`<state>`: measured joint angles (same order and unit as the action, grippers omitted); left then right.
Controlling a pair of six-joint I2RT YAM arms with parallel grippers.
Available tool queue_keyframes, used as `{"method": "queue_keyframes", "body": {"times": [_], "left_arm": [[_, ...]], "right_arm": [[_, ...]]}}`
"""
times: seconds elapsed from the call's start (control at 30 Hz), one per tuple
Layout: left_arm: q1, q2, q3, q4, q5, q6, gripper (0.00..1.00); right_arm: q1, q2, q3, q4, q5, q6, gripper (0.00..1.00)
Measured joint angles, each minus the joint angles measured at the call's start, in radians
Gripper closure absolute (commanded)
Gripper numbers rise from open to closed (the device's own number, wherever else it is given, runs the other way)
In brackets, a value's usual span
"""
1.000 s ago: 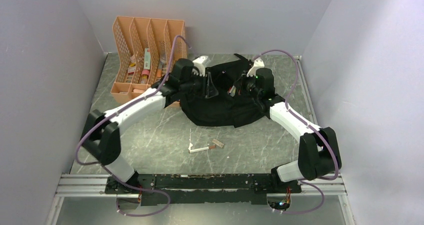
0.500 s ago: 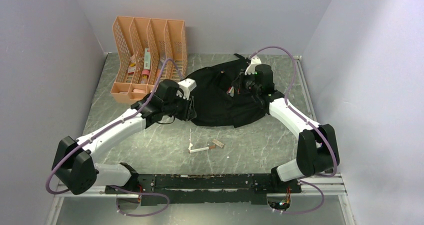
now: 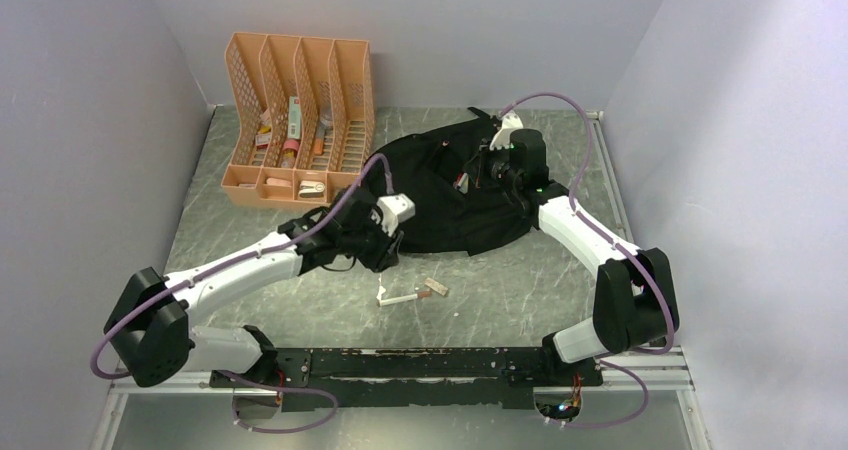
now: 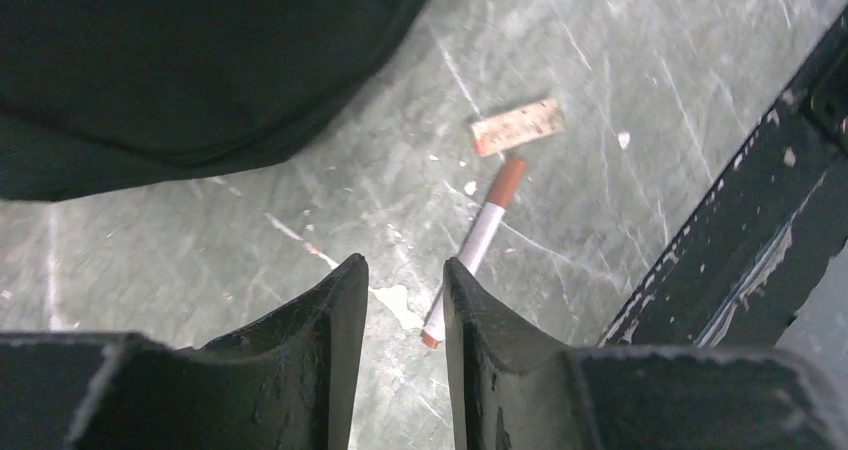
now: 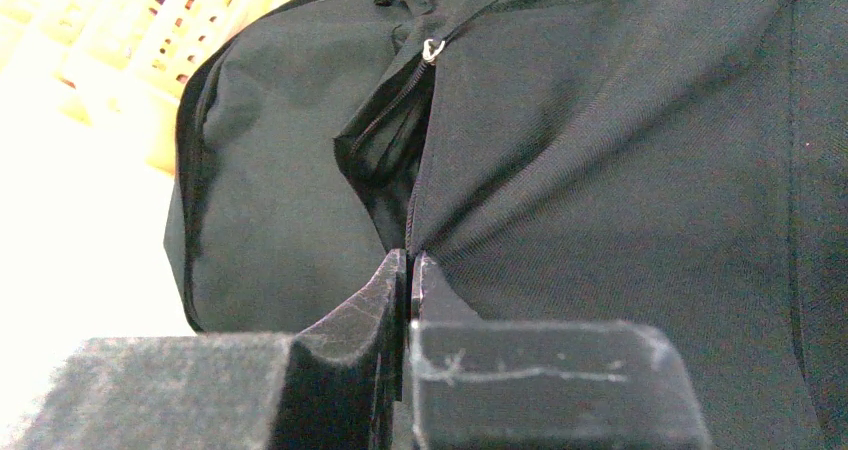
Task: Pack the student bag
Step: Pick up the stationery from the center of the board.
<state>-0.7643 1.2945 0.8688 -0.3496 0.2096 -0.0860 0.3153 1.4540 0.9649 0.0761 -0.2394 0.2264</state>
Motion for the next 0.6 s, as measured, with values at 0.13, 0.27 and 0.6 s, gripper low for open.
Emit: {"method": "queue_keyframes", "body": {"times": [0.13, 0.27, 0.6], "left_arm": [[-0.085, -0.005, -0.042, 0.039, -0.005, 0.101, 0.59], [-0.148, 0.032, -0.043, 0.056, -0.005, 0.174, 0.59], [-0.269, 0.163, -0.060, 0.065, -0.043, 0.267, 0.58]], "right_arm": [[0.000, 0.000, -0.004, 0.000, 0.007, 0.000, 1.00], [0.000, 0.000, -0.005, 0.000, 0.005, 0.000, 1.00], [0.000, -0.010, -0.011, 0.000, 0.008, -0.005, 1.00]]}}
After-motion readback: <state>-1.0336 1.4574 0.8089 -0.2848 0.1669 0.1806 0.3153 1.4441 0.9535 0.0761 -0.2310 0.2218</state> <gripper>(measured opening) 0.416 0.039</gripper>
